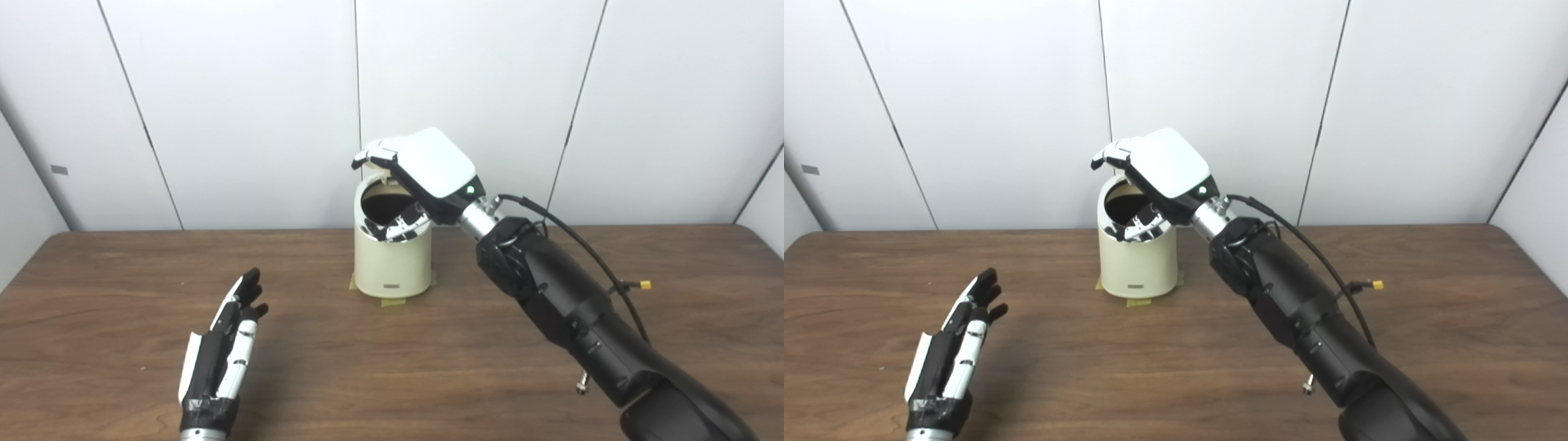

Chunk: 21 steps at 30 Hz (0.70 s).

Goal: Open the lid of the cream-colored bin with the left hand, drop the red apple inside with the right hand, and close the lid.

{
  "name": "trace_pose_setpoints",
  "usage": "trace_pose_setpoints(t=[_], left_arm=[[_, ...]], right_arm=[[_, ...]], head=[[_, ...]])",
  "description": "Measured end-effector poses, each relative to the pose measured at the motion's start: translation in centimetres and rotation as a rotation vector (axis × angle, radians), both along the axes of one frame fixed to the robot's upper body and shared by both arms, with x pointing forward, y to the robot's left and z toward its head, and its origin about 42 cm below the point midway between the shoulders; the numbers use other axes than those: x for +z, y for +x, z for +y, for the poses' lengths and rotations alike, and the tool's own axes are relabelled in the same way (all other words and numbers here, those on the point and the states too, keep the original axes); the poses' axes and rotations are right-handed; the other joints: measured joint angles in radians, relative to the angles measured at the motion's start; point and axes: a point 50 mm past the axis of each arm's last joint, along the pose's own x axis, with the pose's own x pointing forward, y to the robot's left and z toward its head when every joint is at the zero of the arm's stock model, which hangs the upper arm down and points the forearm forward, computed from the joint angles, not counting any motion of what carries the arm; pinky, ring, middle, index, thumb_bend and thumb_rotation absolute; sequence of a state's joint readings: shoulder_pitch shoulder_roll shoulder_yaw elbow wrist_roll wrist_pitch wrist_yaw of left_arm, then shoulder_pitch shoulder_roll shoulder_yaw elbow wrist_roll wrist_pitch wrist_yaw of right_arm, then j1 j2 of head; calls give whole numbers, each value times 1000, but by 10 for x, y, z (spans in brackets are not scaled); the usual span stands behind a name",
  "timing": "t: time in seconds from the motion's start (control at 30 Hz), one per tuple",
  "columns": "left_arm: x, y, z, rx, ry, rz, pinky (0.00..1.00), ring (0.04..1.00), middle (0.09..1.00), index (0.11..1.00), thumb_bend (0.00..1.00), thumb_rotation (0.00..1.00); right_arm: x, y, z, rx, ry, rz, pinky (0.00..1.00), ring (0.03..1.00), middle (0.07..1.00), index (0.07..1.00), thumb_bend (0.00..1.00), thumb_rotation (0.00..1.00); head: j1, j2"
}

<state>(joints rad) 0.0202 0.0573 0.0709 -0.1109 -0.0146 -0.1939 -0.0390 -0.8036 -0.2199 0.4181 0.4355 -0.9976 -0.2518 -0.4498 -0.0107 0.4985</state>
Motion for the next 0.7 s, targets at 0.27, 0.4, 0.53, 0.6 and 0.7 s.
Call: trace_pose_setpoints(t=[0.27,0.4,0.53,0.6,0.7], left_arm=[[0,0,2,1,4,-2,877,942,939,891,219,716],[2,0,5,10,6,-7,853,913,909,866,259,756],[13,1,9,31,17,-31,843,893,884,856,328,846],[26,5,11,39,33,-72,830,878,871,845,346,841],[44,18,12,49,71,-116,869,885,863,832,427,824]], right_arm=[[-25,-61,-32,8,422,-5,177,238,462,474,515,4],[-49,-90,-57,22,627,163,366,449,516,521,350,506],[-73,-119,-80,33,783,447,577,673,700,705,440,798],[-90,-132,-89,36,798,570,647,739,756,753,504,786],[-111,-147,-98,62,840,699,799,861,859,841,514,777]], head=[[3,3],[5,5],[2,5],[-2,5],[-2,3]])
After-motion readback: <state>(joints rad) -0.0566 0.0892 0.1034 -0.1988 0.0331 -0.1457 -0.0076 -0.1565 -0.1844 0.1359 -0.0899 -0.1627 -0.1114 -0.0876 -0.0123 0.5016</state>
